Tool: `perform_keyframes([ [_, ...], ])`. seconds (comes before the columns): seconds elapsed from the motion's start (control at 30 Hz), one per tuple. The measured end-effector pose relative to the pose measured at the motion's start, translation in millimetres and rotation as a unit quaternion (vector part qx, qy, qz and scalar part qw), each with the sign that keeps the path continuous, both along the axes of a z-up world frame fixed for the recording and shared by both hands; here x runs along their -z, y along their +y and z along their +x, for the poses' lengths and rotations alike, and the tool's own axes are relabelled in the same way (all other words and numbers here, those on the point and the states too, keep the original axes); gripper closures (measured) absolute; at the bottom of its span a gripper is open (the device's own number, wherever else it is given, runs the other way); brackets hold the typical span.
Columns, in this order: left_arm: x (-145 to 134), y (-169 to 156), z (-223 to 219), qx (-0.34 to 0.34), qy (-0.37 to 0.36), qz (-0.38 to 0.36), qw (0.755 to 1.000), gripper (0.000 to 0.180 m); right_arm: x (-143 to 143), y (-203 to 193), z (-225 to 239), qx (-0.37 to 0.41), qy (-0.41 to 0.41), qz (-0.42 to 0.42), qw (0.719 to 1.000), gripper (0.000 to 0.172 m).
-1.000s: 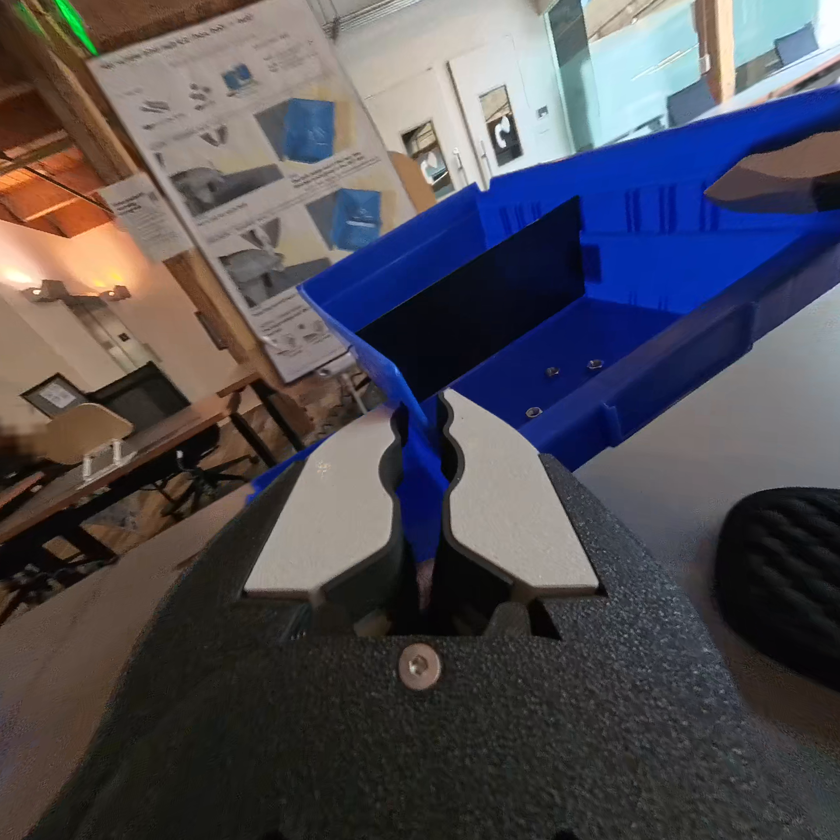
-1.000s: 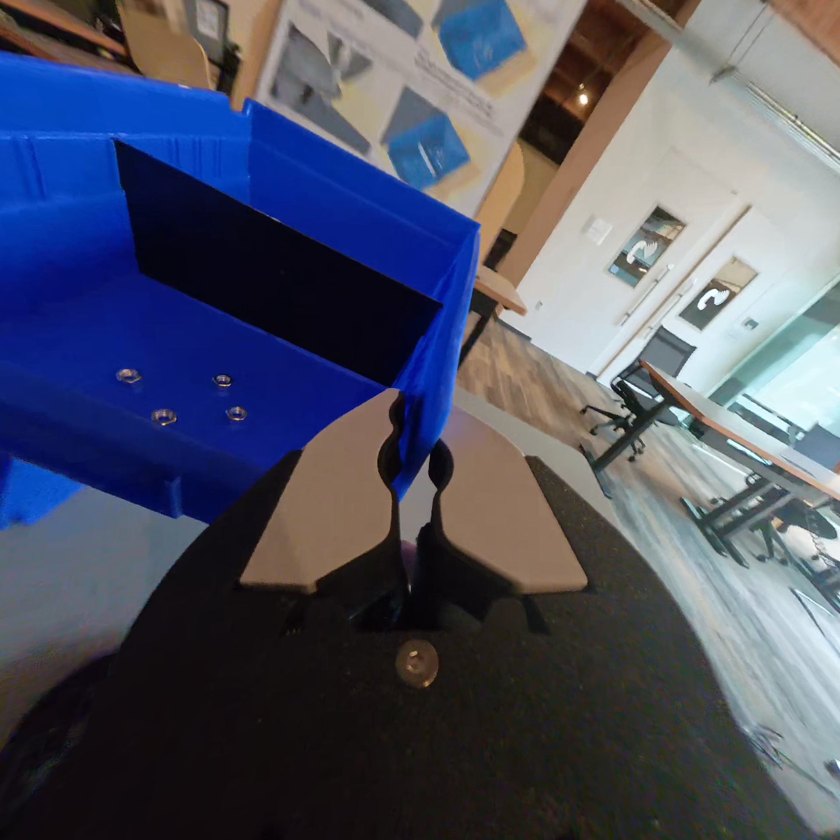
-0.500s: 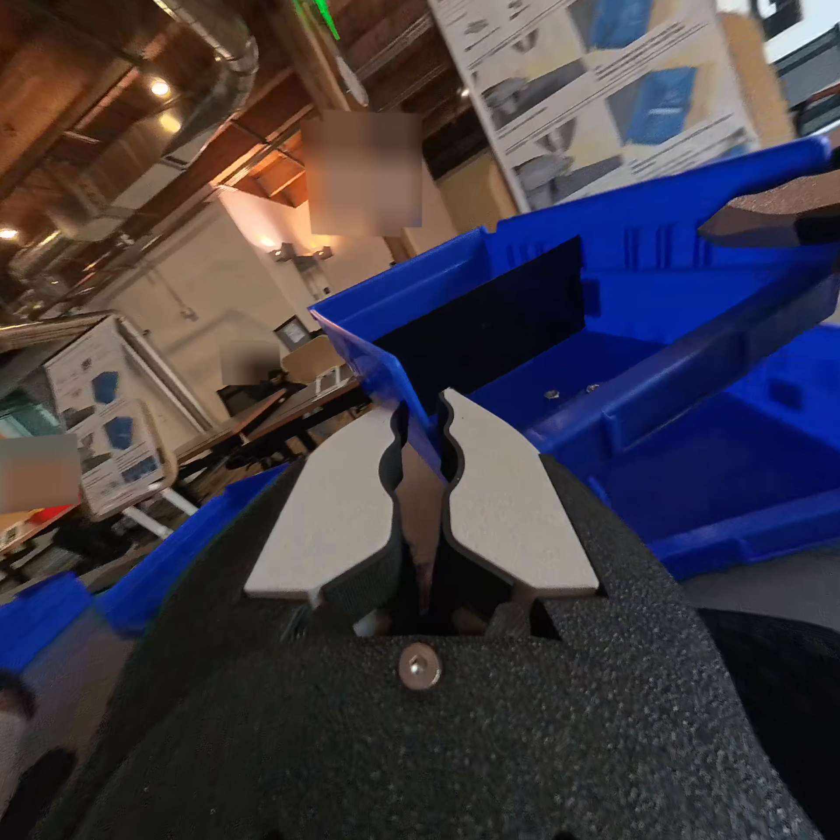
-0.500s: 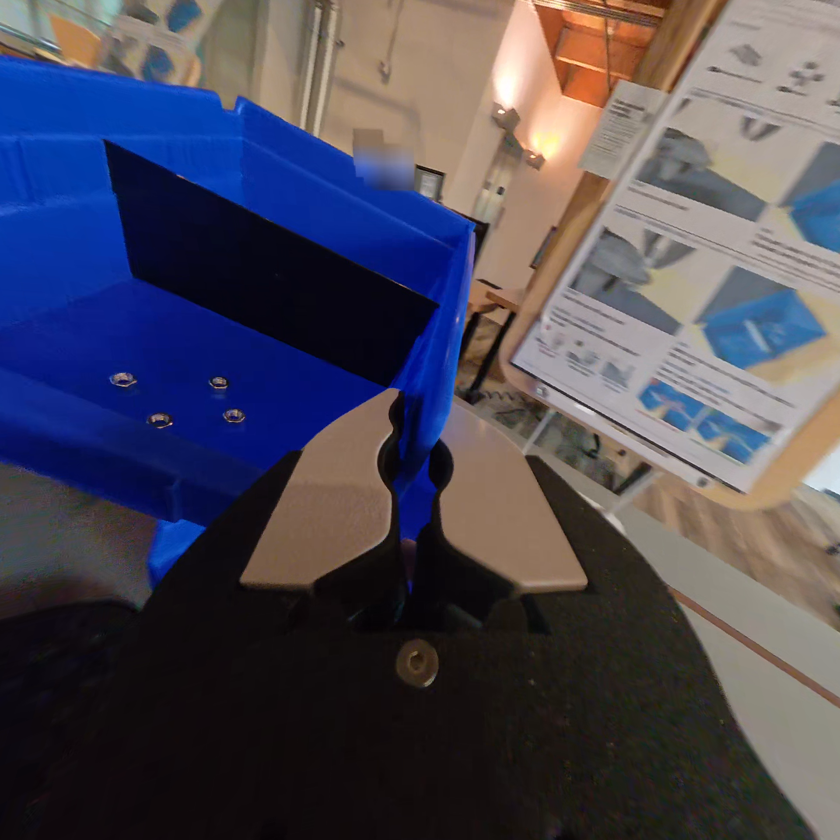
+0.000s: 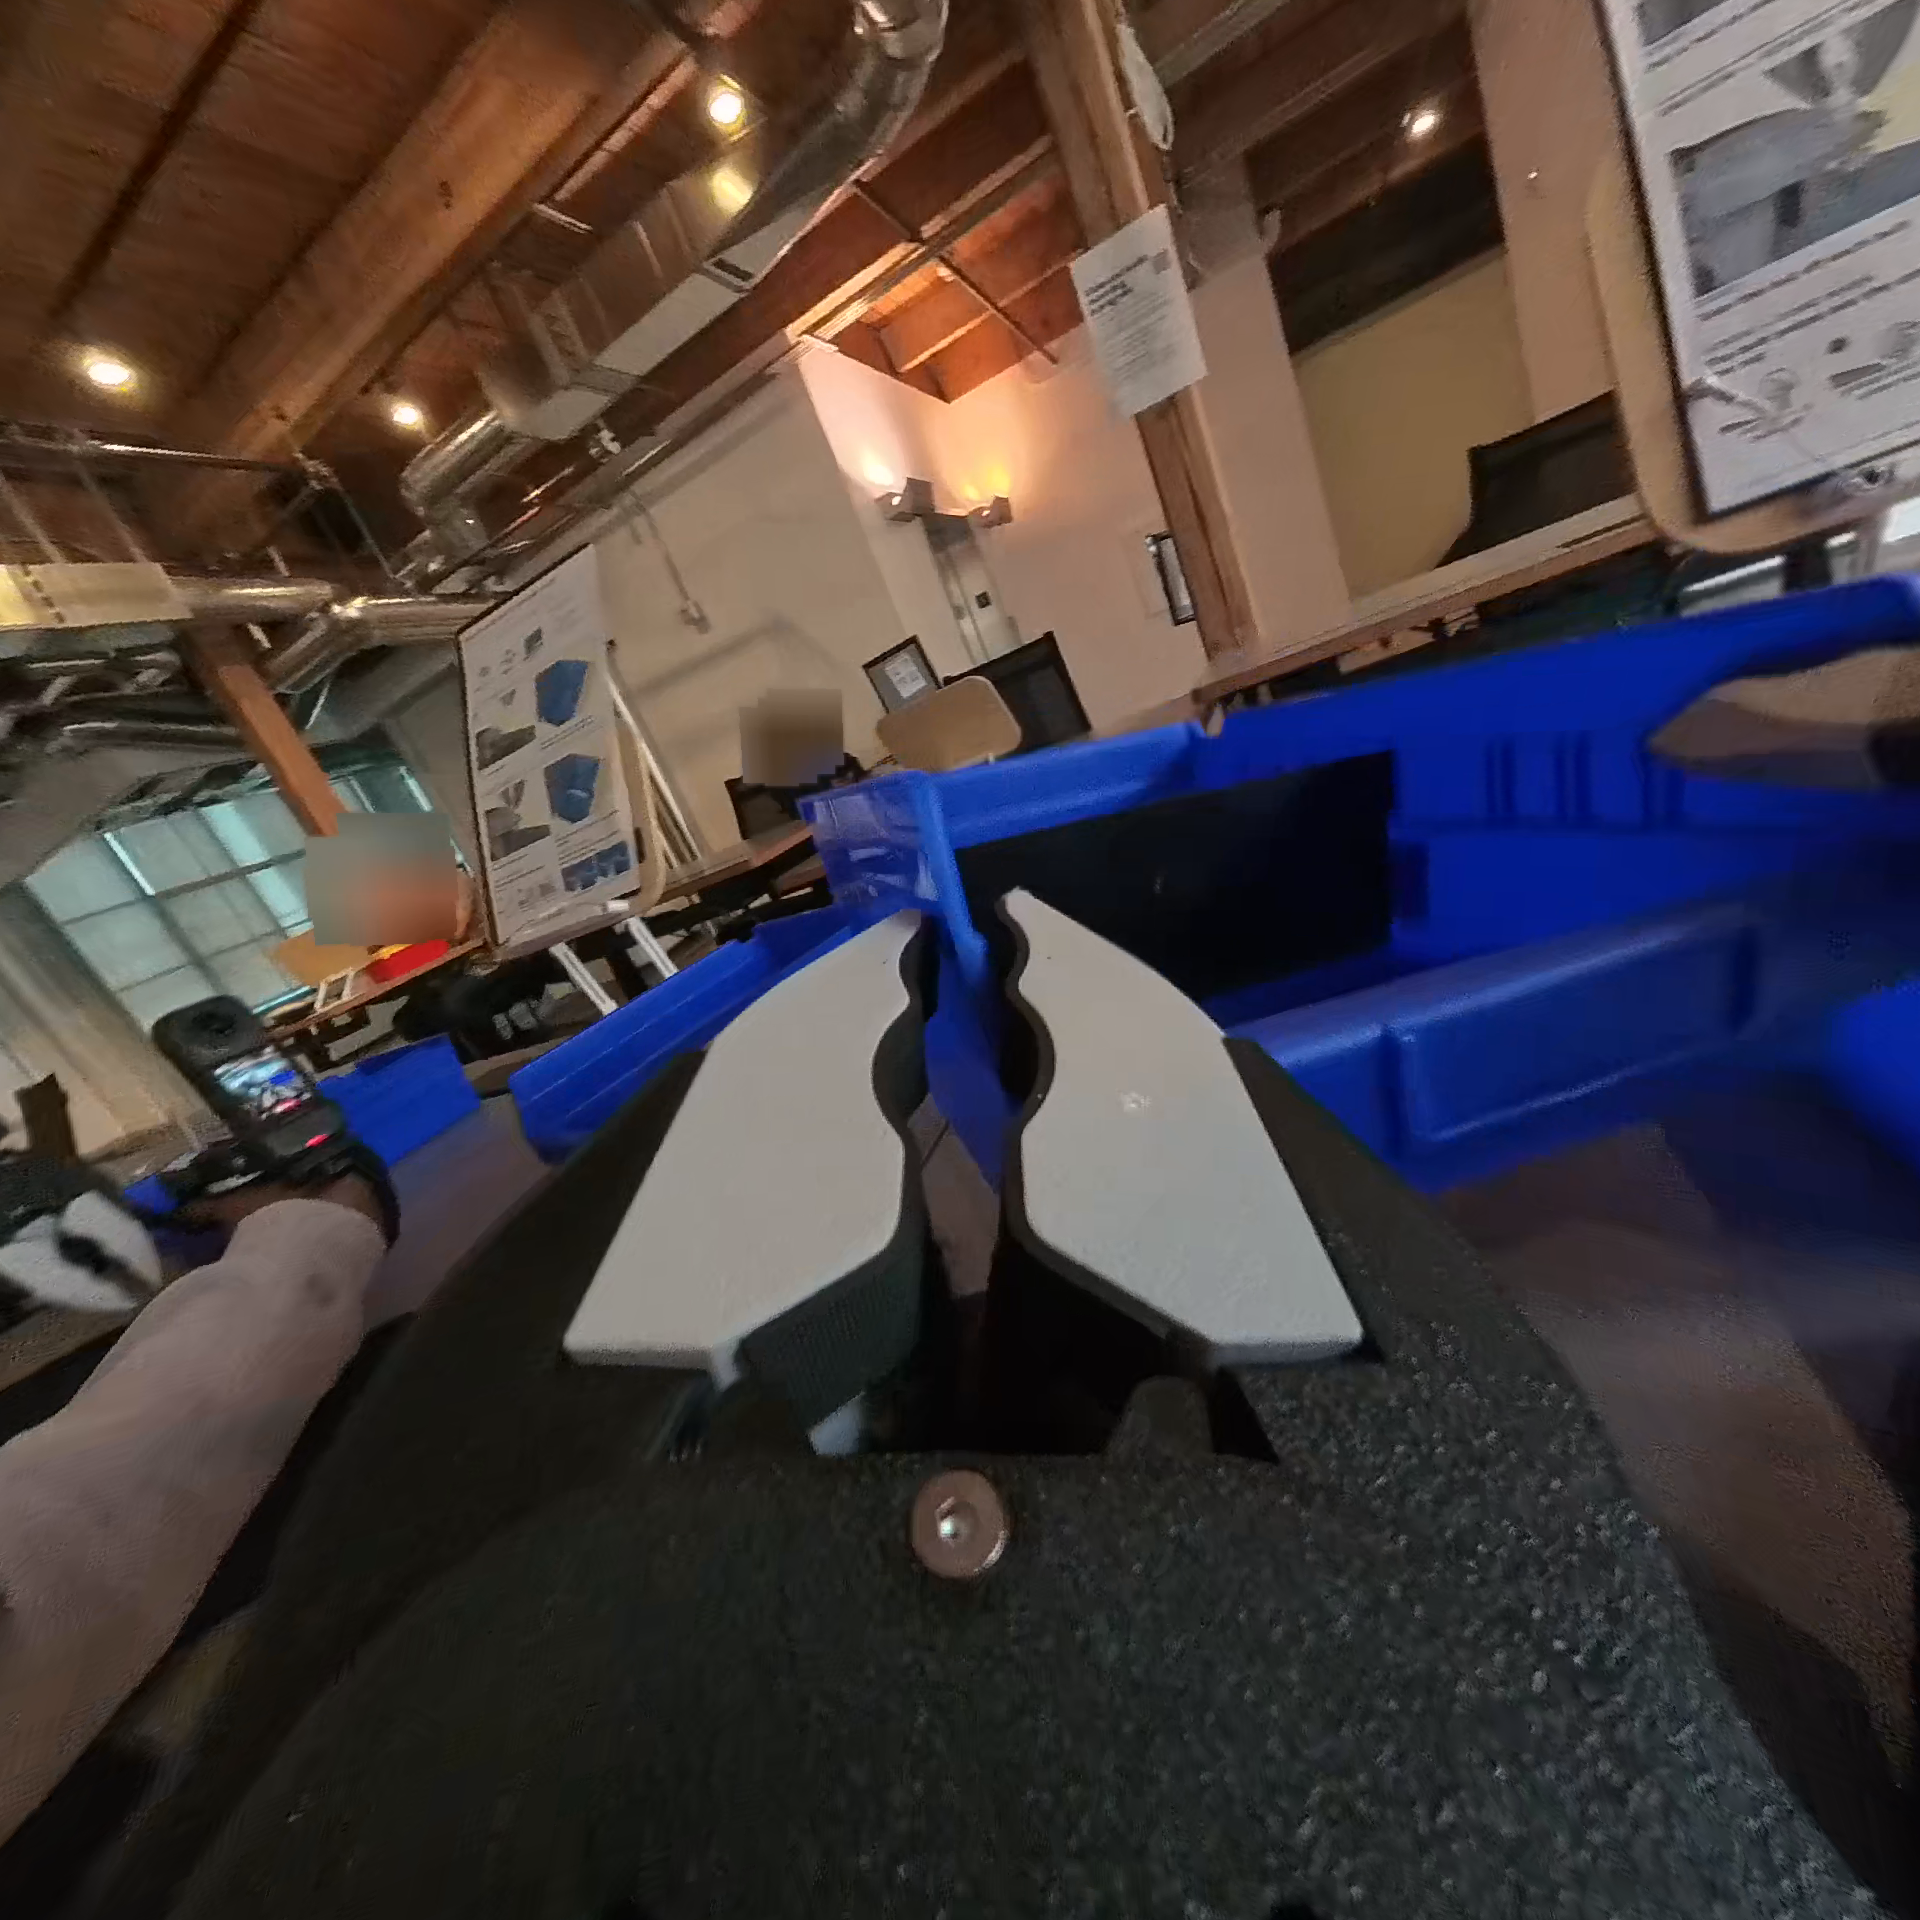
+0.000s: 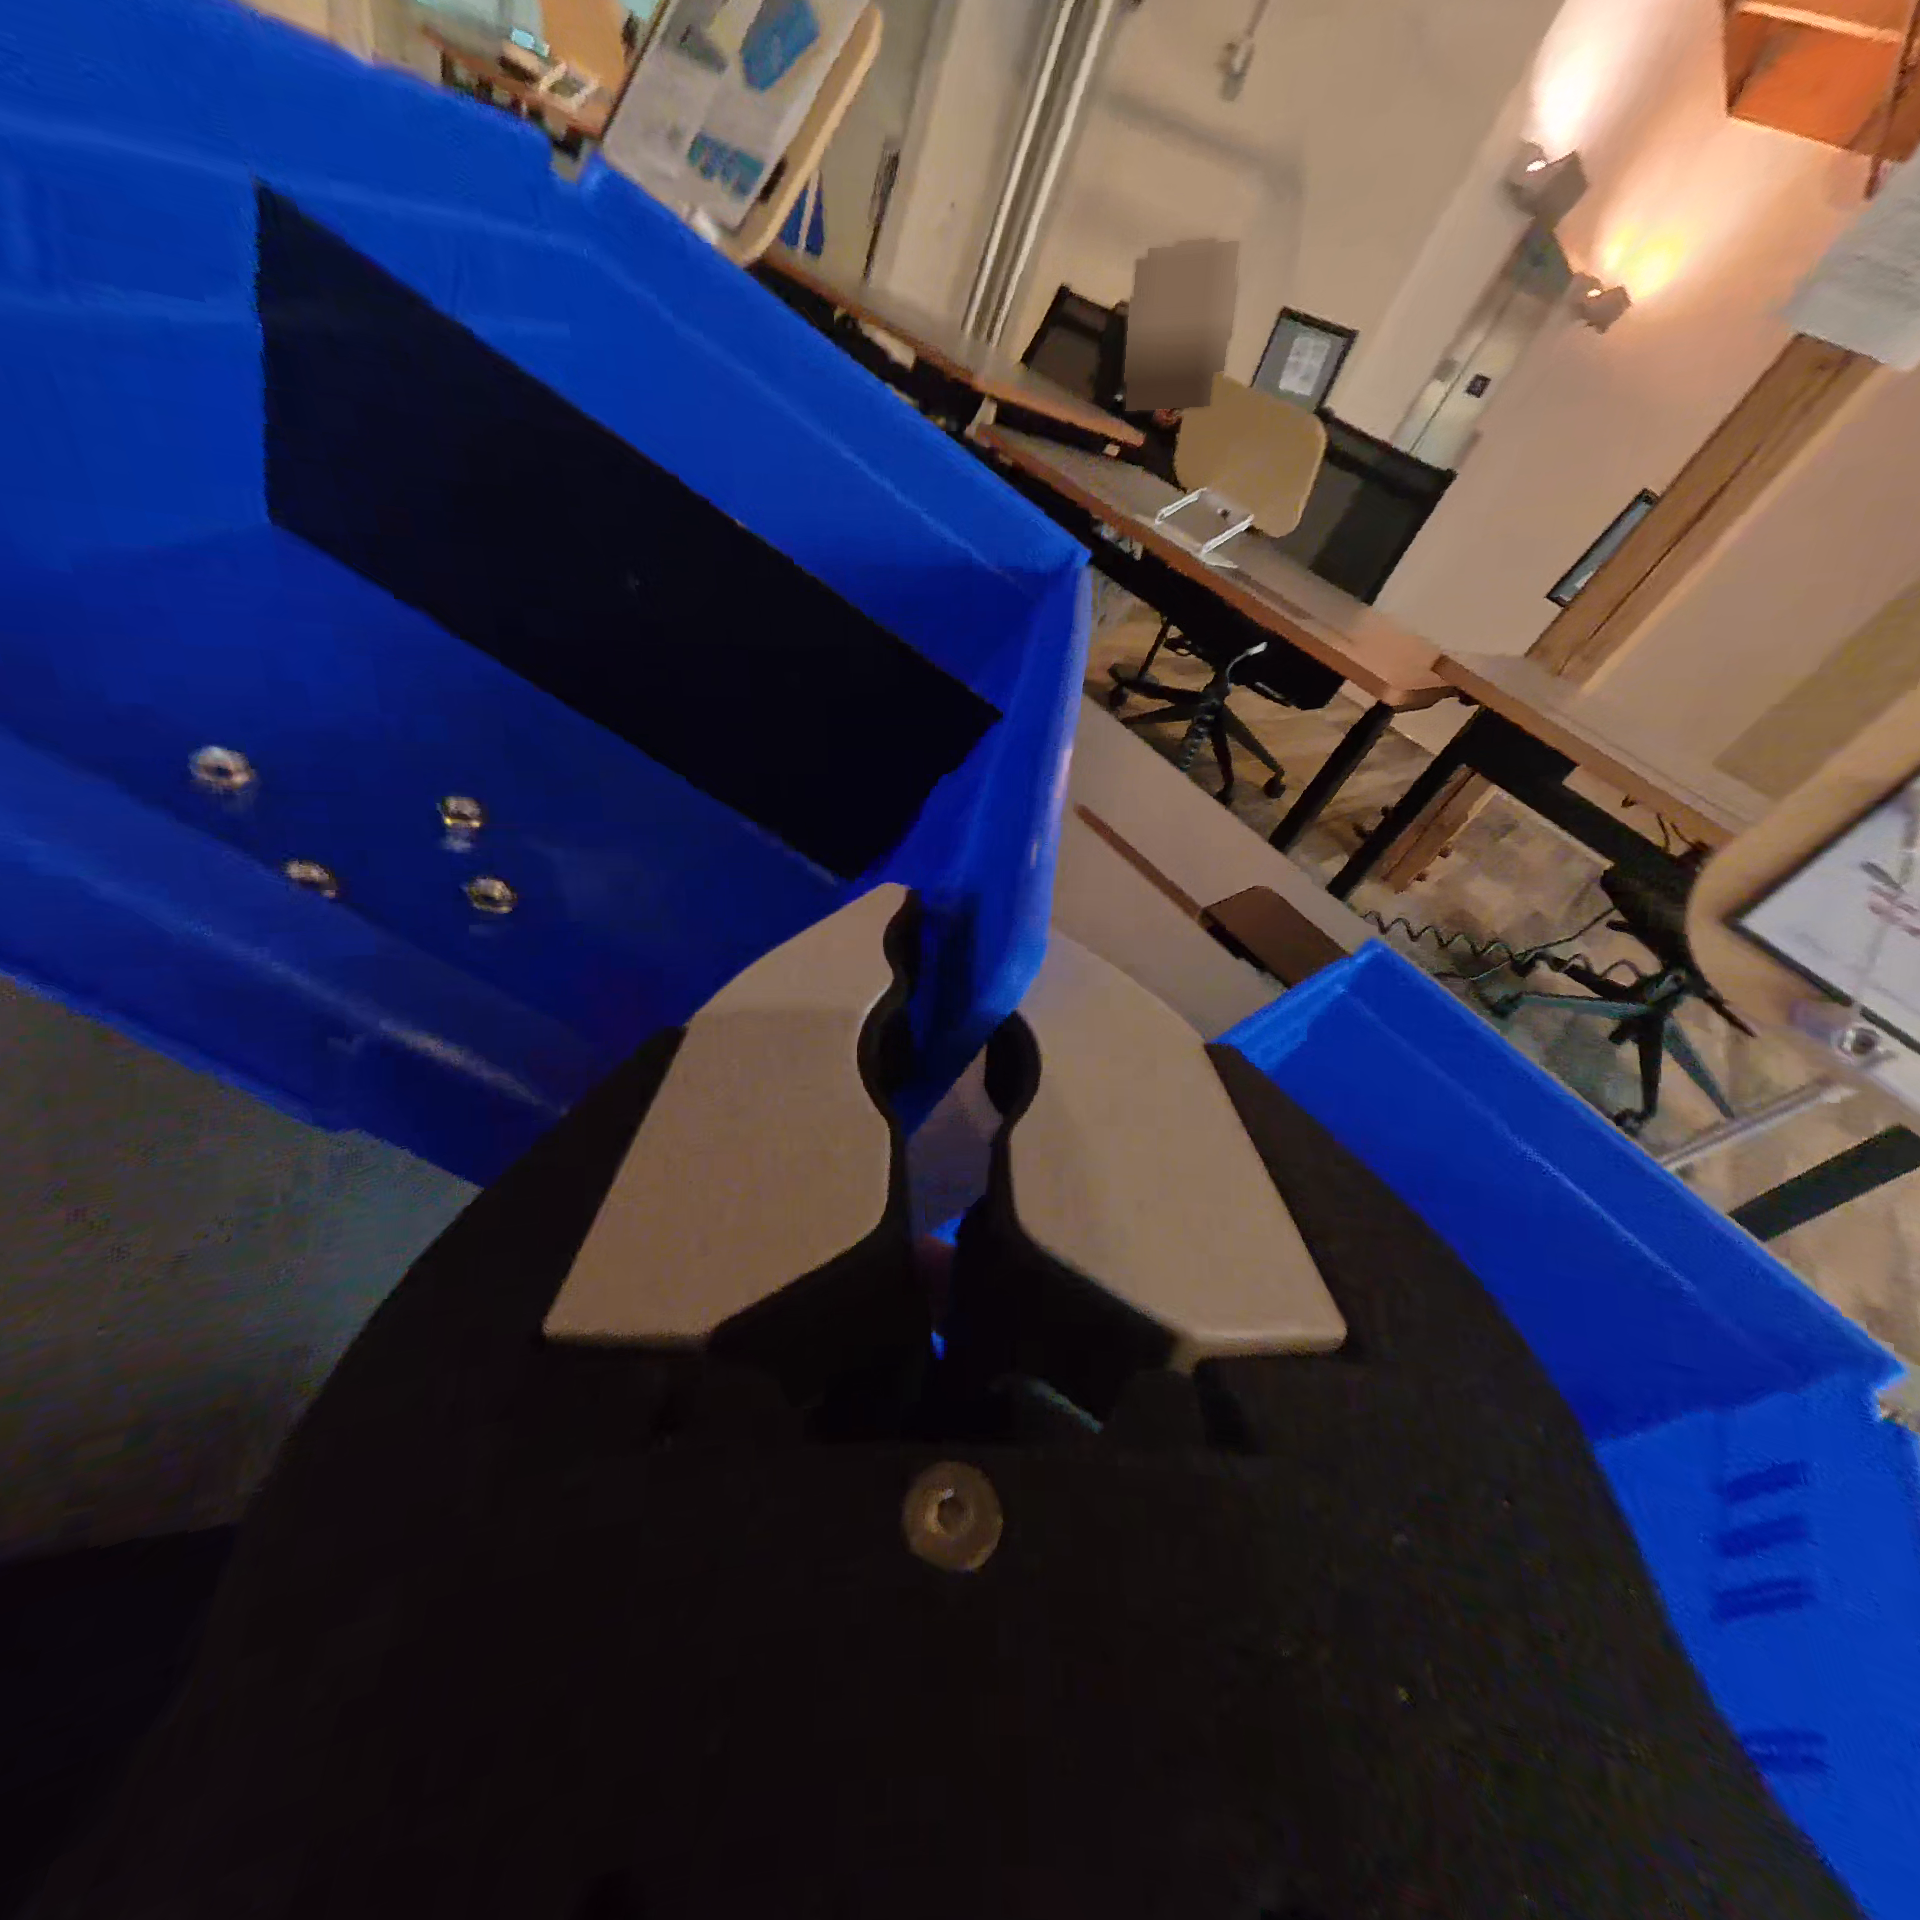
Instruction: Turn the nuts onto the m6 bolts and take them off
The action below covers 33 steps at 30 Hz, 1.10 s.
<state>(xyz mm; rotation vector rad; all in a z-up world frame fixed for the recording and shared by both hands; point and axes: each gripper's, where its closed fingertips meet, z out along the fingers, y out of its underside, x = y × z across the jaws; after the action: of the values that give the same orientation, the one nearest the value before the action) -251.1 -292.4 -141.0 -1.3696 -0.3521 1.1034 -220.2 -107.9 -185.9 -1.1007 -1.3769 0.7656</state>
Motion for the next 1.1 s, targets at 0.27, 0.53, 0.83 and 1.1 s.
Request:
perform_keyframes([
  [0.27,48,-31,-19,-0.023,-0.056,0.006,0.998,0.173,46,-28,-14,-0.008,-0.056,0.015,0.998,0.162],
  [0.53,84,-32,-36,-0.018,-0.116,0.009,0.993,0.173,51,-27,-16,0.021,-0.063,0.076,0.995,0.161],
  [0.83,101,-31,-82,-0.016,-0.195,0.083,0.977,0.177,73,-45,-28,-0.009,-0.110,0.078,0.991,0.142],
  [1.1,114,-18,-151,-0.014,-0.269,0.080,0.960,0.175,84,-59,-60,-0.042,-0.156,0.087,0.983,0.127],
])
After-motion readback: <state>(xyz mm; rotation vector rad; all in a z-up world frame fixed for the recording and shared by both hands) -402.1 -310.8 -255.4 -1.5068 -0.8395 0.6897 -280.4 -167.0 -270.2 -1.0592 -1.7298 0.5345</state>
